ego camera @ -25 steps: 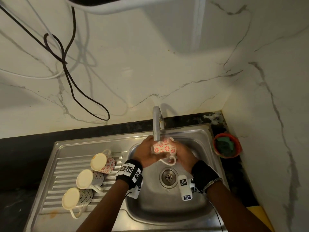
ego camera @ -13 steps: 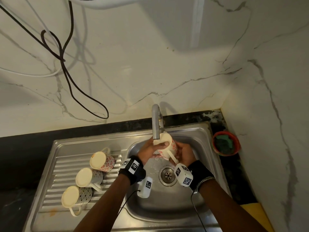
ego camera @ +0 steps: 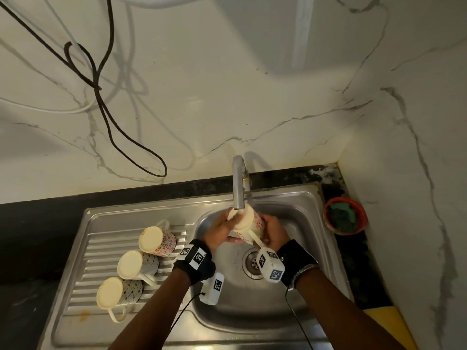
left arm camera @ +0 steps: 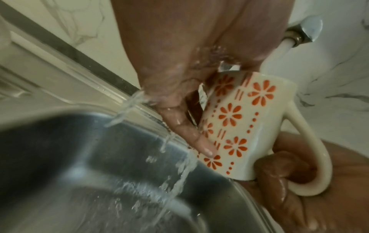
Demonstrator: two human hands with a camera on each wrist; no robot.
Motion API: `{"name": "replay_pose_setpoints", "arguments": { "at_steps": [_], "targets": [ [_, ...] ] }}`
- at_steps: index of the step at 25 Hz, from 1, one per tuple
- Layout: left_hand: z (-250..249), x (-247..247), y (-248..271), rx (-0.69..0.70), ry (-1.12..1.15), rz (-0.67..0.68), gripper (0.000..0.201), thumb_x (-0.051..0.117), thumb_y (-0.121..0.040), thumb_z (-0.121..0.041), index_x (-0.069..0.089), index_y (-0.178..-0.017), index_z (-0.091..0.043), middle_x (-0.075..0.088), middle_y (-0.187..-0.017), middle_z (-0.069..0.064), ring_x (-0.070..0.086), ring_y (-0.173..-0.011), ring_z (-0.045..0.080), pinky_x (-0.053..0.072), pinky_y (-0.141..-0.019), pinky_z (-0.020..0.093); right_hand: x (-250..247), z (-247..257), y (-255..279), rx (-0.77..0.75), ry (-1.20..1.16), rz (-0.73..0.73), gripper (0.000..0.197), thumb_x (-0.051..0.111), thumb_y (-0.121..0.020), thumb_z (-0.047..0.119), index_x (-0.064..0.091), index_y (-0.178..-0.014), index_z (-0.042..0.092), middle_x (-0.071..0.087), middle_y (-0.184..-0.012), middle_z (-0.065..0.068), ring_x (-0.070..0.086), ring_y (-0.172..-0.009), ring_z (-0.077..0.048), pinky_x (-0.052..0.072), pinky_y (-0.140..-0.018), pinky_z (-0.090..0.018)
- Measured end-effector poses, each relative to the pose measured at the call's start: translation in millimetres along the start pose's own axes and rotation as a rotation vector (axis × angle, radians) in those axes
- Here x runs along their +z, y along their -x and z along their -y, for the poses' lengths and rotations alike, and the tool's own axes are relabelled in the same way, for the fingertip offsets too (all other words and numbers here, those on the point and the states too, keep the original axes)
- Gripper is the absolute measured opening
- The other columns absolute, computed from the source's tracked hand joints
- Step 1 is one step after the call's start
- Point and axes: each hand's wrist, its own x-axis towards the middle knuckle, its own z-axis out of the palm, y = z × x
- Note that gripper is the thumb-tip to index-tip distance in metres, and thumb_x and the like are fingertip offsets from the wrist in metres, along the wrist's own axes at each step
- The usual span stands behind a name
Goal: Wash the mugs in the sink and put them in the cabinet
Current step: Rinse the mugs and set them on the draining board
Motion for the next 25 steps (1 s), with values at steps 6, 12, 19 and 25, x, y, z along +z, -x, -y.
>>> {"name": "replay_pose_setpoints", "arguments": {
  "at_steps": [6,12,19,25],
  "targets": [
    [18.0,-19.2,-17.7,-0.232,0.047,-0.133,0.083,0.029,-0.091,-0.085,0.070,-0.121,-0.019,0.076,-0.110,0.017,0.074,-0.103,0.034,0.063,-0.078,0.045,24.9,6.0,11.5,-0.443,0.849,-0.027,0.041,0.067,-0.100,0.039,0.057,-0.134,0.021,0.070,-0.126,-0.006,0.071,-0.112,-0.024,0.062,-0.085,-0.038],
    [20.5,-23.1,-18.9,-0.220,0.212,-0.084,0.083,0.053,-0.083,-0.085,0.072,-0.123,-0.016,0.075,-0.106,0.017,0.074,-0.092,0.031,0.060,-0.076,0.047,28.5,-7.3,25.9,-1.105,2.078,0.174,0.031,0.073,-0.096,0.028,0.069,-0.124,0.016,0.073,-0.117,-0.010,0.072,-0.103,-0.027,0.060,-0.083,-0.038],
    [7.5,-2.4,-14.7,-0.156,0.465,0.013,0.044,0.056,-0.091,-0.055,0.078,-0.095,-0.018,0.063,-0.083,0.012,0.057,-0.065,0.023,0.043,-0.056,0.029,13.8,-1.0,29.9,-1.287,2.022,-0.006,0.028,0.073,-0.090,0.047,0.076,-0.109,0.027,0.062,-0.128,-0.004,0.052,-0.125,-0.028,0.053,-0.097,-0.046],
    [15.1,5.4,-24.8,-0.255,0.445,0.030,0.063,0.052,-0.096,-0.061,0.063,-0.130,-0.009,0.069,-0.109,0.020,0.067,-0.093,0.035,0.058,-0.064,0.037,2.1,4.1,19.9,-0.841,1.367,-0.089,0.104,0.092,-0.061,0.060,0.036,-0.145,0.033,0.058,-0.138,0.006,0.062,-0.119,-0.013,0.058,-0.097,-0.038]
  ]
}}
